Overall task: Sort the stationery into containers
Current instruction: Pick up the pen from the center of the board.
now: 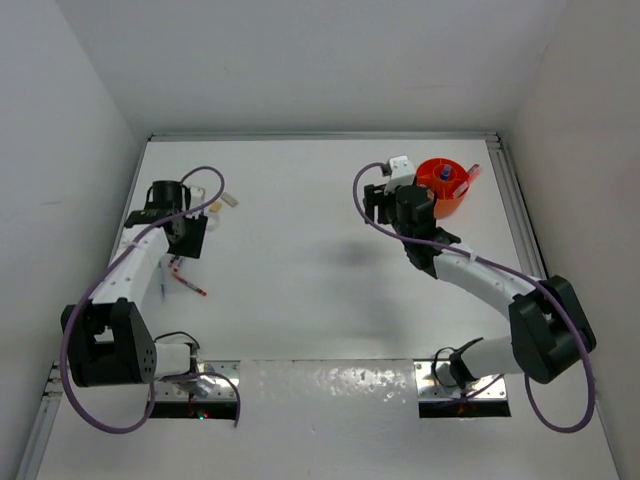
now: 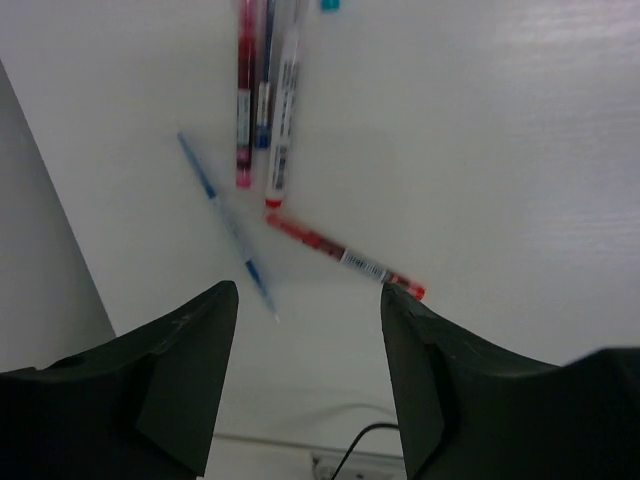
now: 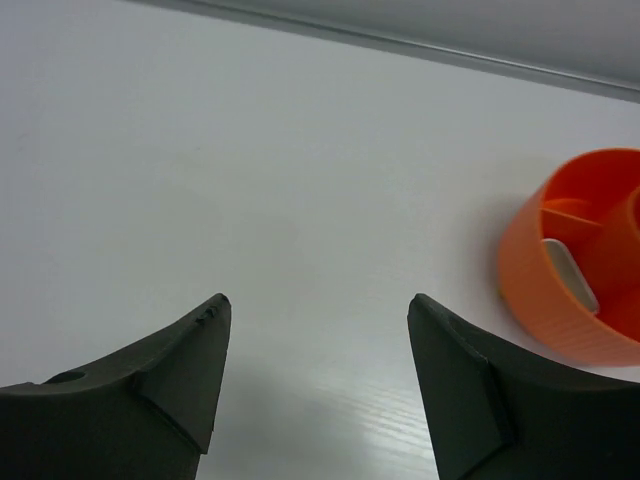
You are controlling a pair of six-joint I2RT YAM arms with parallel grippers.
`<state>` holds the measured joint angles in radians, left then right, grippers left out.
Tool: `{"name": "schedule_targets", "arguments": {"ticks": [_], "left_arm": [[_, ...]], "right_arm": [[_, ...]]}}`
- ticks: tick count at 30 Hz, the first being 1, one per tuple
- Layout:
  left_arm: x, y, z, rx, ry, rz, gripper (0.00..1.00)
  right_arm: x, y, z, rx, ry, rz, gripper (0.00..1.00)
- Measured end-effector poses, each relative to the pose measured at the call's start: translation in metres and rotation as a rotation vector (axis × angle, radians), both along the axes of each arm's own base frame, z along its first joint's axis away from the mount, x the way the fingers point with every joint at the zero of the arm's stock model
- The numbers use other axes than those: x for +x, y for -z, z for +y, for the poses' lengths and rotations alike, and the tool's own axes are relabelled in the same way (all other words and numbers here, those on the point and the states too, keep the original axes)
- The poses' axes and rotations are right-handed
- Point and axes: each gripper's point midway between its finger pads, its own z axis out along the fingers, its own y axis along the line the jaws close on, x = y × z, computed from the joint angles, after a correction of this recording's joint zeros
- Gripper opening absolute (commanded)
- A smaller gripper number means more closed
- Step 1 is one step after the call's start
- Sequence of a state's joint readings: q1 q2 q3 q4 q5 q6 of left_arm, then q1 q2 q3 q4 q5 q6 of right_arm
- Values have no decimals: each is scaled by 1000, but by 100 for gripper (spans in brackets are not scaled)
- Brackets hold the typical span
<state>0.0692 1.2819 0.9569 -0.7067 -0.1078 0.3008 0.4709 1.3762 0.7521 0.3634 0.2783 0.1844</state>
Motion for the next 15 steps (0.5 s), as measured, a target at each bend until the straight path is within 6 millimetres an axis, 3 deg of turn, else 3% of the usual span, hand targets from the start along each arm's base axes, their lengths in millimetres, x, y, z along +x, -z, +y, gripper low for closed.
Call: {"name": "schedule_targets", "arguments": {"ticks": [1, 4, 8, 15], "left_arm": [[-9, 5, 5, 18, -11, 47, 66], [-32, 17, 20, 69, -50, 144, 78], [-54, 34, 29, 100, -84, 226, 82], [-46, 52, 31, 94, -85, 257, 81]], "right_arm": [[-4, 4, 7, 0, -25, 11, 70], [-15, 19, 23, -8, -79, 41, 69], [-27, 43, 28, -16, -101, 96, 69], [-34, 58, 25, -25, -100, 129, 69]]}}
